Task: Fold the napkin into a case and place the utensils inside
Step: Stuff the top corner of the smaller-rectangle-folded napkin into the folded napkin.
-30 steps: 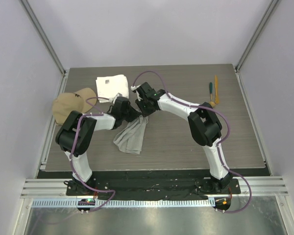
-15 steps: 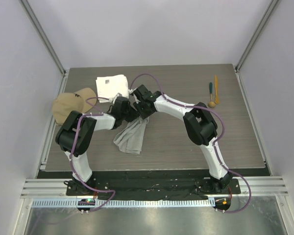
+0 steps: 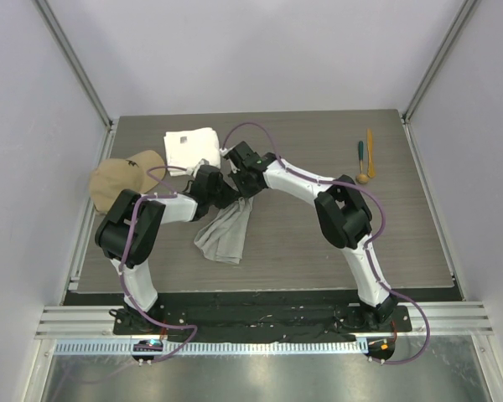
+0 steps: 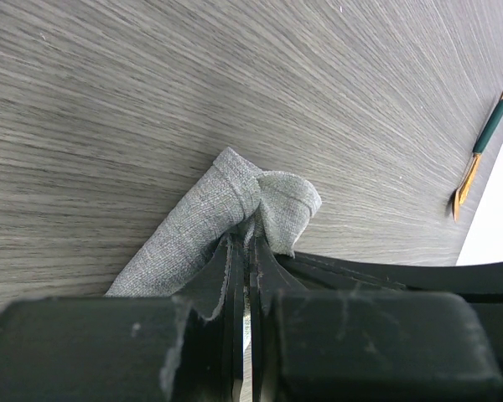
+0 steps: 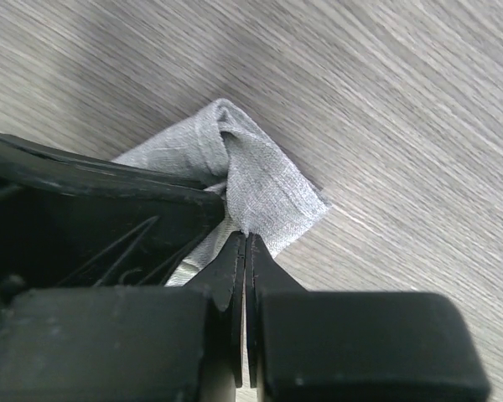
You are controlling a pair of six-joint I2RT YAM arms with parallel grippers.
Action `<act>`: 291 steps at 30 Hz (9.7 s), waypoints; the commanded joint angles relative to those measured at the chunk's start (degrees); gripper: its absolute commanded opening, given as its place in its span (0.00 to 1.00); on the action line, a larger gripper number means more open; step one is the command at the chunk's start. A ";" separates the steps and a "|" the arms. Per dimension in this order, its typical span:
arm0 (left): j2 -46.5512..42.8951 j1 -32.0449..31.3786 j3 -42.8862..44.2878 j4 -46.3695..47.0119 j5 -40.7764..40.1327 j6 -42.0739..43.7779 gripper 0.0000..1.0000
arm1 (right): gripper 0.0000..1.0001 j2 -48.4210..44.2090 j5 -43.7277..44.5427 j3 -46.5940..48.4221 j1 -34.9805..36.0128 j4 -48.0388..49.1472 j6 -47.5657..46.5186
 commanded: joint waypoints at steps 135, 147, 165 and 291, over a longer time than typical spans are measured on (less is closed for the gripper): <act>11.66 1.13 15.10 -18.50 14.47 15.76 0.03 | 0.01 -1.79 -29.12 -5.40 -14.05 5.15 17.84; 12.89 1.13 14.74 -20.78 12.35 14.79 0.02 | 0.01 -8.91 -28.22 -7.76 -13.52 4.43 18.27; 6.85 -0.28 15.28 -15.42 16.92 13.03 0.09 | 0.01 -6.99 -30.85 -8.56 -12.82 7.79 19.41; -0.37 -7.74 4.46 -20.44 6.81 15.50 0.01 | 0.25 -2.67 -34.03 -32.46 -20.55 26.24 24.43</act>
